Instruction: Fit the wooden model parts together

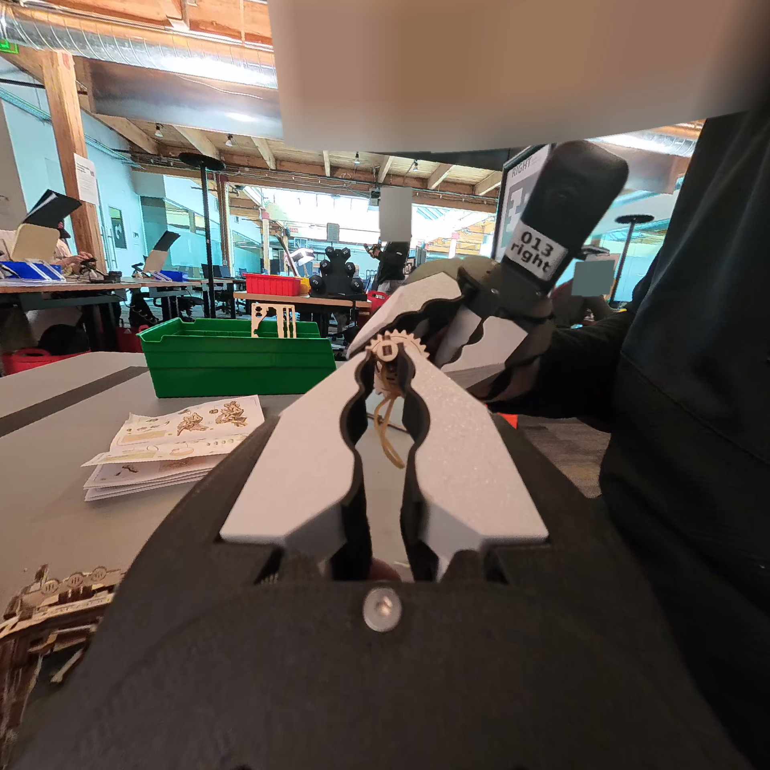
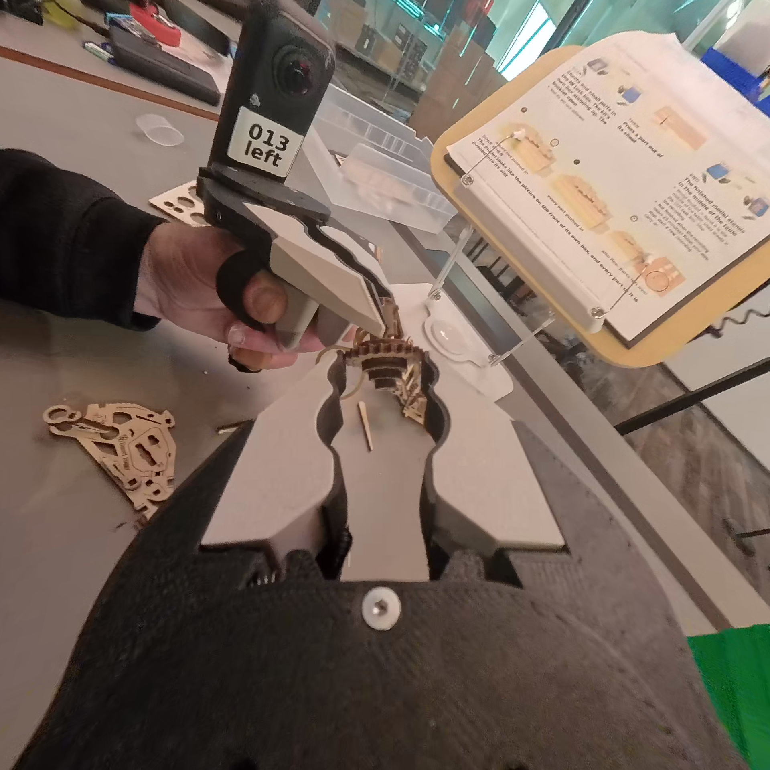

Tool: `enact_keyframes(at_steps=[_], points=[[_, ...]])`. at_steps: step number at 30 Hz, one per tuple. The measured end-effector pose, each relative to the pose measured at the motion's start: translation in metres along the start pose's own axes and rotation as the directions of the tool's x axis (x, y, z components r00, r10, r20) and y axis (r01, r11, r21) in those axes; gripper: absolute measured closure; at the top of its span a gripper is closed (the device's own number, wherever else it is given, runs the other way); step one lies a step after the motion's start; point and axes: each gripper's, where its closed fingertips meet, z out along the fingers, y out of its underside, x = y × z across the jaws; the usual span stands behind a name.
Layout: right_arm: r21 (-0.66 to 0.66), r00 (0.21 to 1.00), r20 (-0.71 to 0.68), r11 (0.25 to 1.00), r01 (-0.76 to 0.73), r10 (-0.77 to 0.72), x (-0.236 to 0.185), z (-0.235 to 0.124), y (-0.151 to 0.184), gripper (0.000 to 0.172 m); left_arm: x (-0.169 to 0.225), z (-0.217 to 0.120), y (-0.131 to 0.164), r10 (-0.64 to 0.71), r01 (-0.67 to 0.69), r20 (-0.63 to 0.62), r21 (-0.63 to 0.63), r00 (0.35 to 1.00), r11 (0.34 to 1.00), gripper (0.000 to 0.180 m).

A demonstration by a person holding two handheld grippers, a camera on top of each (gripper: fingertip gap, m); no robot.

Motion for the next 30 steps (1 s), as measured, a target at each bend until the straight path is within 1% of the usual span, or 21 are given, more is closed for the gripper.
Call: enact_keyframes(at_steps=[3,5,8,11,15,17,20,23,24,26,27,28,29,30], points=[[-0.018,0.999,0.024,0.999,-0.046,0.046,0.000,0.000,0.003,0.139,-0.001,0.000,0.003,0.031,-0.031,0.011,-0.028,0.999,0.999,0.172],[-0.024,0.997,0.039,0.998,-0.066,0.067,-0.001,0.000,0.002,0.139,-0.001,0.000,0.003,0.018,-0.018,0.006,-0.028,1.000,0.999,0.172],[-0.017,0.975,0.128,0.984,-0.179,0.180,-0.007,0.000,0.000,0.138,0.003,-0.003,0.004,0.033,-0.034,-0.019,-0.049,0.999,0.998,0.172],[-0.029,0.945,0.199,0.965,-0.261,0.261,-0.010,-0.001,0.000,0.138,0.005,-0.003,0.004,0.041,-0.042,-0.033,-0.057,0.999,0.997,0.172],[-0.045,0.921,0.231,0.949,-0.313,0.315,-0.013,0.000,0.002,0.139,0.006,-0.003,0.006,0.056,-0.058,-0.030,-0.077,0.998,0.995,0.172],[-0.041,0.931,0.207,0.954,-0.298,0.300,-0.012,0.003,0.006,0.138,0.003,-0.003,0.009,0.057,-0.058,-0.015,-0.090,0.998,0.994,0.172],[-0.024,0.935,0.198,0.955,-0.296,0.294,-0.012,0.005,0.006,0.137,0.000,-0.004,0.006,-0.004,0.003,-0.011,-0.057,1.000,0.998,0.172],[-0.034,0.943,0.188,0.961,-0.275,0.276,-0.009,0.006,0.011,0.138,-0.003,-0.003,0.011,-0.109,0.108,-0.024,-0.047,0.994,0.993,0.172],[-0.041,0.940,0.184,0.958,-0.285,0.288,-0.008,0.006,0.013,0.138,-0.006,-0.003,0.012,-0.118,0.117,-0.009,-0.047,0.993,0.992,0.170],[-0.068,0.943,0.151,0.955,-0.290,0.297,-0.002,0.008,0.022,0.138,-0.016,-0.008,0.007,-0.101,0.103,0.054,-0.036,0.993,0.994,0.141],[-0.087,0.944,0.137,0.953,-0.290,0.300,0.000,0.009,0.027,0.138,-0.023,-0.014,0.003,-0.087,0.090,0.090,-0.033,0.992,0.995,0.132],[-0.103,0.944,0.131,0.951,-0.290,0.302,0.001,0.009,0.032,0.138,-0.033,-0.021,0.000,-0.055,0.062,0.143,-0.045,0.988,0.997,0.128],[-0.117,0.946,0.124,0.951,-0.287,0.301,0.002,0.010,0.037,0.138,-0.044,-0.029,0.001,-0.007,0.024,0.200,-0.085,0.980,0.996,0.128],[-0.132,0.948,0.115,0.951,-0.281,0.296,0.003,0.011,0.042,0.138,-0.059,-0.038,0.007,0.051,-0.008,0.268,-0.161,0.962,0.987,0.131]])
